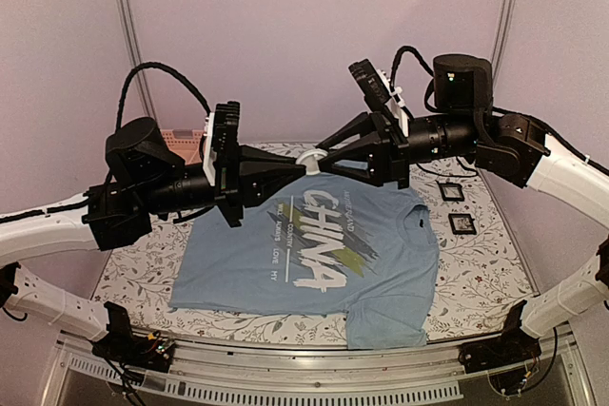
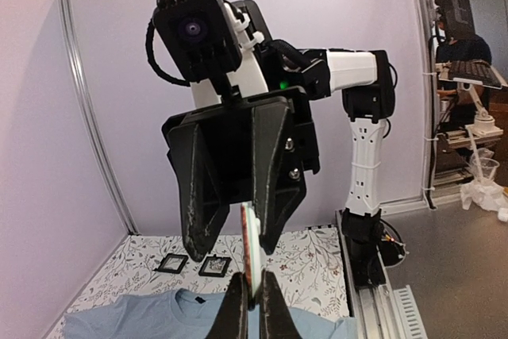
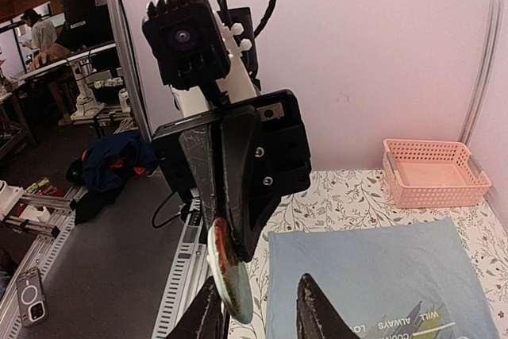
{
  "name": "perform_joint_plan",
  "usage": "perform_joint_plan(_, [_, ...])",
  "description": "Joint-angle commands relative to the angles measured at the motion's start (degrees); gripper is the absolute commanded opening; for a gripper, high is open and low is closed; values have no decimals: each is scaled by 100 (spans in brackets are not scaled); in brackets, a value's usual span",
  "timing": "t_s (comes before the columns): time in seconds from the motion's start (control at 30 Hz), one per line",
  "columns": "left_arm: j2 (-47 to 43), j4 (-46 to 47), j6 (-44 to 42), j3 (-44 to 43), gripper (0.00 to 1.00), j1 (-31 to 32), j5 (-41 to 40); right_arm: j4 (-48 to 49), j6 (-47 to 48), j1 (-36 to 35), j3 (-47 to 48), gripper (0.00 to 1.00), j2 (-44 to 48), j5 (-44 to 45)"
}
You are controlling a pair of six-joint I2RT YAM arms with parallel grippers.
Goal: Pin the brooch onto the clothing
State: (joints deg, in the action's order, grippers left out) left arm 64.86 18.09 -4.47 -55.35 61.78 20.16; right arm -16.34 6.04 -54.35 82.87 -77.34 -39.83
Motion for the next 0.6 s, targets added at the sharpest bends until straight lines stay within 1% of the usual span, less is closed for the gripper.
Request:
perform_joint_plan(0.0, [-17, -45, -54, -46, 0, 80, 62, -19, -6, 21, 36, 31, -61, -60])
perform_joint_plan(0.03, [-17, -48, -47, -46, 0, 80, 55, -19, -7, 14, 41, 31, -62, -66])
perform_joint_plan(0.17, [-18, -58, -47, -46, 0, 87, 74, -14, -7, 18, 53, 25, -54, -60])
perform_joint_plan(0.33, [7, -55, -63, -75, 0, 90, 98, -3, 0, 20, 28, 27, -79, -42])
perform_joint_plan(0.57, [42, -56, -52, -91, 0, 99, 146, 33, -26, 13, 27, 16, -79, -70])
